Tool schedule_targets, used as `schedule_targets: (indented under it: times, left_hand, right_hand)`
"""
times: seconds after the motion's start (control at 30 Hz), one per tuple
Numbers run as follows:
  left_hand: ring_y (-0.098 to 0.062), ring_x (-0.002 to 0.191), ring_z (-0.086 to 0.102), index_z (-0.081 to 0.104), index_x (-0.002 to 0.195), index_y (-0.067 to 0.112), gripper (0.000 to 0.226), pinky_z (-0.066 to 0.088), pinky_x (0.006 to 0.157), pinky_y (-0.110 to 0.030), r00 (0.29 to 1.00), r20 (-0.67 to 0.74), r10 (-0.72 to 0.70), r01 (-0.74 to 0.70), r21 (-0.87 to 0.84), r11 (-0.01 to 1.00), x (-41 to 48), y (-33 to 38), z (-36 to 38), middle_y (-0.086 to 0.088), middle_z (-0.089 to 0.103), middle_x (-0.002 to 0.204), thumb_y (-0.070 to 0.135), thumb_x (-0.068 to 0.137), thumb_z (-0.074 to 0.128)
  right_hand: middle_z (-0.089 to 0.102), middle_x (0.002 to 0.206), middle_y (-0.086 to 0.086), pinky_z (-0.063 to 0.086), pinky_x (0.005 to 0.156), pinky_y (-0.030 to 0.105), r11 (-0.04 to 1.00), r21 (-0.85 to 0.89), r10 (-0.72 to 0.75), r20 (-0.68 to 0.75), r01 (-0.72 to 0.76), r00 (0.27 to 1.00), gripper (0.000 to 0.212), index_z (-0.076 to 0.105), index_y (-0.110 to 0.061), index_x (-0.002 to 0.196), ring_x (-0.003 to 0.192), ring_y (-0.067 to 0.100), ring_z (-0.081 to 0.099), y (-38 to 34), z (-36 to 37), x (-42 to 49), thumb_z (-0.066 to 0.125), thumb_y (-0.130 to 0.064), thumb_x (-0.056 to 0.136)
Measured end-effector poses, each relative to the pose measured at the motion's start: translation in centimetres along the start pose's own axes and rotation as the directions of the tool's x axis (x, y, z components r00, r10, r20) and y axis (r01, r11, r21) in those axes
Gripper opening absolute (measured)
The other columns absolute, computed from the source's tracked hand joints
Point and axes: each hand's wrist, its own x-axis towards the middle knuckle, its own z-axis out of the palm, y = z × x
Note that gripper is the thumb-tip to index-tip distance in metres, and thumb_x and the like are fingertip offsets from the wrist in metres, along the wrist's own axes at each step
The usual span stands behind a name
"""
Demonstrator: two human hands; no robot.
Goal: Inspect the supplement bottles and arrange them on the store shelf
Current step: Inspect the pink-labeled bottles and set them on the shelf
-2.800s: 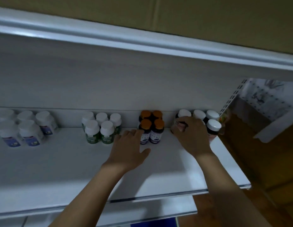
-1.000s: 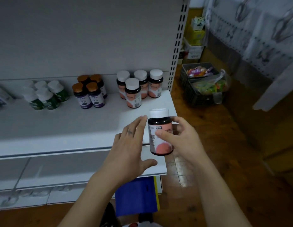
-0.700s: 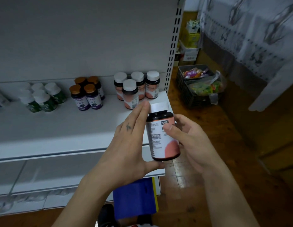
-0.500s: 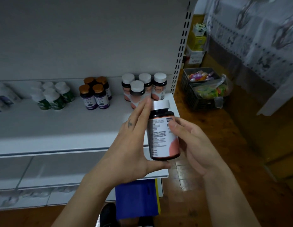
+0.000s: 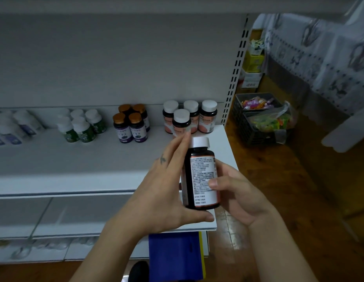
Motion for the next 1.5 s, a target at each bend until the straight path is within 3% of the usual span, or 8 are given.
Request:
schedule_targets:
  times: [0.13, 0.4, 0.53, 0.77, 1.0, 1.13, 1.33, 1.5]
  left_hand:
    - [-0.002, 0.141, 0.022, -0.012, 0.149, 0.047, 0.140, 0.040, 0.110, -0.037, 0.999, -0.021, 0.042, -0.042, -0.014, 0.999, 0.4, 0.2, 0.1, 0.031, -0.004, 0.153, 0.064, 0.049, 0.085]
    - [0.011, 0.137, 0.019, -0.002, 0.151, 0.047, 0.130, 0.029, 0.106, -0.015, 0.997, -0.052, 0.064, -0.067, -0.073, 0.995, 1.5, -0.3, 0.3, 0.033, 0.006, 0.151, 0.066, 0.051, 0.079]
    - [0.004, 0.136, 0.030, 0.009, 0.152, 0.044, 0.130, 0.038, 0.110, -0.026, 0.998, -0.036, -0.044, 0.036, -0.205, 0.978, 2.3, -2.5, 1.6, 0.030, 0.014, 0.151, 0.056, 0.049, 0.089]
    - [0.003, 0.140, 0.022, 0.007, 0.153, 0.034, 0.135, 0.029, 0.116, -0.025, 0.993, 0.053, -0.109, 0.116, -0.144, 0.983, 3.4, -4.3, 3.4, 0.028, 0.009, 0.154, 0.051, 0.049, 0.092]
    - [0.006, 0.143, 0.011, 0.004, 0.154, 0.034, 0.137, 0.018, 0.113, -0.013, 0.993, 0.068, -0.093, 0.101, -0.137, 0.985, 3.8, -4.5, 3.6, 0.030, 0.005, 0.154, 0.046, 0.050, 0.093]
    - [0.007, 0.143, 0.007, 0.001, 0.151, 0.040, 0.137, 0.017, 0.115, -0.017, 0.995, 0.065, -0.077, 0.084, -0.109, 0.991, 4.1, -4.2, 3.7, 0.036, 0.002, 0.152, 0.047, 0.050, 0.093]
    - [0.020, 0.138, -0.005, -0.004, 0.143, 0.053, 0.134, 0.005, 0.106, 0.002, 0.999, 0.025, -0.030, 0.033, -0.106, 0.994, 4.3, -3.7, 3.5, 0.048, -0.010, 0.141, 0.045, 0.051, 0.093]
    - [0.007, 0.145, 0.007, 0.001, 0.149, 0.047, 0.134, 0.019, 0.118, -0.020, 1.000, 0.000, 0.001, -0.001, -0.135, 0.991, 4.6, -3.2, 3.2, 0.042, -0.004, 0.151, 0.042, 0.052, 0.094]
  right_hand:
    - [0.069, 0.111, 0.014, 0.056, 0.087, 0.037, 1.000, 0.009, -0.007, -0.013, 0.008, 1.000, 0.064, 0.059, -0.012, 0.124, 0.107, 0.029, 0.066, -0.3, -0.4, -0.1, 0.072, -0.014, 0.062]
    - [0.062, 0.126, 0.024, 0.046, 0.104, 0.052, 1.000, 0.020, -0.014, 0.016, 0.014, 1.000, 0.066, 0.052, -0.007, 0.133, 0.121, 0.041, 0.057, -0.4, -0.9, 0.1, 0.069, -0.008, 0.069]
    - [0.068, 0.121, 0.016, 0.056, 0.090, 0.039, 1.000, 0.000, 0.025, -0.115, -0.025, 0.993, 0.053, 0.056, -0.013, 0.129, 0.112, 0.032, 0.065, 0.4, -1.2, 1.1, 0.064, -0.010, 0.077]
    - [0.065, 0.126, 0.016, 0.050, 0.099, 0.048, 0.995, 0.018, 0.095, -0.186, -0.093, 0.978, 0.056, 0.054, -0.013, 0.134, 0.120, 0.036, 0.060, 2.1, -2.4, 2.3, 0.063, -0.013, 0.078]
    - [0.065, 0.124, 0.020, 0.050, 0.098, 0.047, 0.997, 0.020, 0.083, -0.181, -0.081, 0.980, 0.059, 0.053, -0.015, 0.134, 0.120, 0.039, 0.058, 2.2, -3.3, 2.5, 0.060, -0.008, 0.076]
    - [0.064, 0.124, 0.022, 0.048, 0.100, 0.048, 0.998, 0.038, 0.064, -0.170, -0.058, 0.983, 0.058, 0.054, -0.014, 0.133, 0.118, 0.039, 0.059, 2.2, -3.8, 2.5, 0.059, -0.005, 0.075]
    - [0.061, 0.125, 0.026, 0.043, 0.103, 0.050, 0.998, 0.067, 0.024, -0.137, -0.015, 0.990, 0.062, 0.051, -0.017, 0.137, 0.114, 0.036, 0.060, 2.1, -4.6, 2.4, 0.062, -0.005, 0.077]
    - [0.060, 0.128, 0.025, 0.043, 0.104, 0.049, 0.991, 0.132, 0.001, -0.093, 0.012, 0.996, 0.065, 0.048, -0.016, 0.141, 0.117, 0.037, 0.058, 2.0, -4.9, 2.4, 0.062, -0.003, 0.079]
